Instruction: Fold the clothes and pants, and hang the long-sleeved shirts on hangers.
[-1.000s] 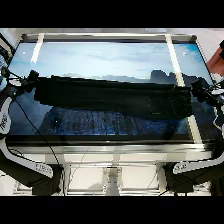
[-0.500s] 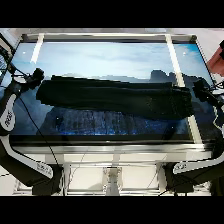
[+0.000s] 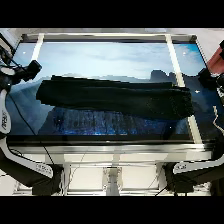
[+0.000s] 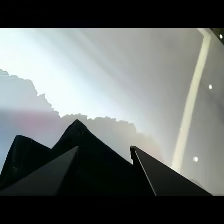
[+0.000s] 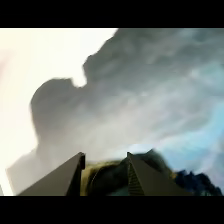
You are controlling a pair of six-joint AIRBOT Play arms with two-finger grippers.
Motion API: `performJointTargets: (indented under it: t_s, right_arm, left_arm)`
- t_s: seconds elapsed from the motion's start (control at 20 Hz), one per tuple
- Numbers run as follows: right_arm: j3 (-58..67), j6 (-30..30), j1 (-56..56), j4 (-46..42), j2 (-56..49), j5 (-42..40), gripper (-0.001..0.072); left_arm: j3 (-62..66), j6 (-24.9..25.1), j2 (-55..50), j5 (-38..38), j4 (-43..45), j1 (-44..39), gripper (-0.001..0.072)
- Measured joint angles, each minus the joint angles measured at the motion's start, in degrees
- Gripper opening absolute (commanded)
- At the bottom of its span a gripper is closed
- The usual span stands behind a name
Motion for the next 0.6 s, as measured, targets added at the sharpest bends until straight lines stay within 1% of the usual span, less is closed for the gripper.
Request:
performJointTargets:
  t_s: [0.05, 0.1, 0.15, 0.3, 0.4, 0.45, 0.5, 0.6]
  right_arm:
    - [1.22, -1.25, 0.00, -0.26, 0.83, 3.39, 0.0239]
    - [2.03, -2.19, 0.00, -0.39, 1.70, 6.43, 0.0051]
    - [2.67, -2.97, 0.02, -0.72, 2.67, 9.75, 0.0028]
    - [3.65, -4.31, 0.52, -1.33, 5.18, 18.95, 0.0027]
    - [3.96, -4.63, 1.31, -1.57, 6.19, 24.61, 0.0028]
    - [4.00, -4.72, 1.90, -1.62, 6.51, 27.12, 0.0028]
    - [4.09, -4.72, 2.78, -1.77, 6.71, 29.49, 0.0028]
    - [4.17, -4.44, 4.98, -1.81, 7.10, 33.03, 0.0028]
  left_arm:
    - [0.17, 1.88, 1.57, -2.25, -0.02, 0.92, 0.0425]
    - [0.26, 3.67, 3.15, -4.87, 0.02, 2.08, 0.0469]
    - [0.35, 5.01, 4.52, -7.63, 0.00, 3.39, 0.0545]
    - [0.48, 7.72, 7.21, -17.94, -0.26, 8.68, 0.0549]
    - [0.50, 9.79, 7.58, -25.86, -2.01, 12.83, 0.0551]
    - [0.52, 10.49, 7.26, -29.31, -3.48, 14.71, 0.0599]
    - [0.52, 11.30, 6.51, -32.81, -5.31, 16.63, 0.0627]
    - [0.52, 12.07, 4.13, -39.01, -9.66, 19.71, 0.0632]
